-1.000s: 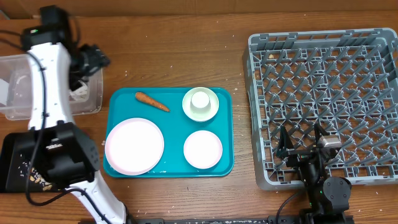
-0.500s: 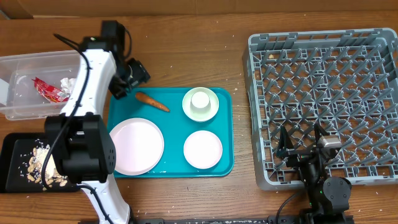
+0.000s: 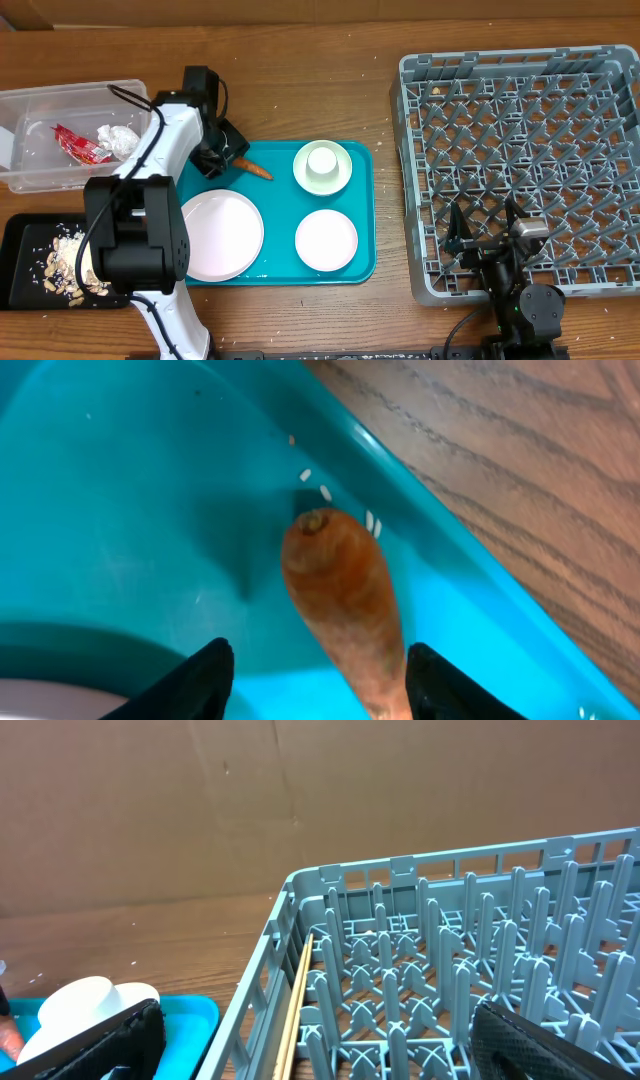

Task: Sort waste into correct bins and load items into the dishwasher
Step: 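Move the left gripper to the carrot and grip its end, then carry the carrot left and place it on the black tray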

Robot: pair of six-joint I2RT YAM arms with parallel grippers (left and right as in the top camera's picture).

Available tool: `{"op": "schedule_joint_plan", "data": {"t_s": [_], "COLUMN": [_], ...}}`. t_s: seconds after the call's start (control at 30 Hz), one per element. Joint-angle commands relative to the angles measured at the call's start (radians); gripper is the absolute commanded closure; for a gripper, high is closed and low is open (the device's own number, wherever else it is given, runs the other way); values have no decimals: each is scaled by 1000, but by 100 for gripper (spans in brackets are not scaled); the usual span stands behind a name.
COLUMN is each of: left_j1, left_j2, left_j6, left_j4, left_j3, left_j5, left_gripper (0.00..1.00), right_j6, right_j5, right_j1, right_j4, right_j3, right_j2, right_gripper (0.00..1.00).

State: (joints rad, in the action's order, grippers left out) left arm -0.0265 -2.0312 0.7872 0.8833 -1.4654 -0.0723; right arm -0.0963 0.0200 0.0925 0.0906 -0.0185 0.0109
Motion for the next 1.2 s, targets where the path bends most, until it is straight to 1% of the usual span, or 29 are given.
{"op": "schedule_joint_plan", "data": {"t_s": [0.0,0.13,0.23,0.27,0.37,0.4,0.6,0.63,0.67,0.7,0.73,0.83,0.9,0.97,1.1,1.17], "left_j1": [-7,-13,-16,-21,-23,-27,-26,-26,-25,-25,-25,-26,-26,-25,-25,-25], "left_j2": [3,2,-3,-4,-4,-4,-4,-4,-4,-3,-3,-2,-2,-2,-2,-2], "left_j6": [71,105,111,111,111,111,111,106,100,99,99,99,97,79,46,35], "left_j4": [-37,-53,-69,-98,-129,-137,-136,-135,-135,-134,-127,-95,-62,-21,101,185], "left_j3": [31,44,53,68,87,96,97,95,93,91,86,59,29,-15,-148,-243], "left_j5": [-10,-18,-18,-18,-19,-18,-19,-19,-19,-19,-19,-19,-19,-19,-18,-18], "left_gripper": [44,49,49,48,50,54,67,78,85,89,89,90,96,96,96,96], "right_j6": [3,3,3,3,3,3,3,3,3,3,3,3,3,3,3,3], "right_j5": [-3,-3,-3,-3,-3,-3,-3,-3,-3,-3,-3,-3,-3,-3,-3,-3], "right_j1": [2,2,2,2,2,2,2,2,2,2,2,2,2,2,2,2], "right_j4": [-7,-7,-7,-7,-7,-7,-7,-7,-7,-7,-7,-7,-7,-7,-7,-7], "right_j3": [10,10,10,10,10,10,10,10,10,10,10,10,10,10,10,10], "right_j2": [-8,-8,-8,-8,-8,-8,-8,-8,-8,-8,-8,-8,-8,-8,-8,-8], "right_gripper": [0,0,0,0,0,0,0,0,0,0,0,0,0,0,0,0]}}
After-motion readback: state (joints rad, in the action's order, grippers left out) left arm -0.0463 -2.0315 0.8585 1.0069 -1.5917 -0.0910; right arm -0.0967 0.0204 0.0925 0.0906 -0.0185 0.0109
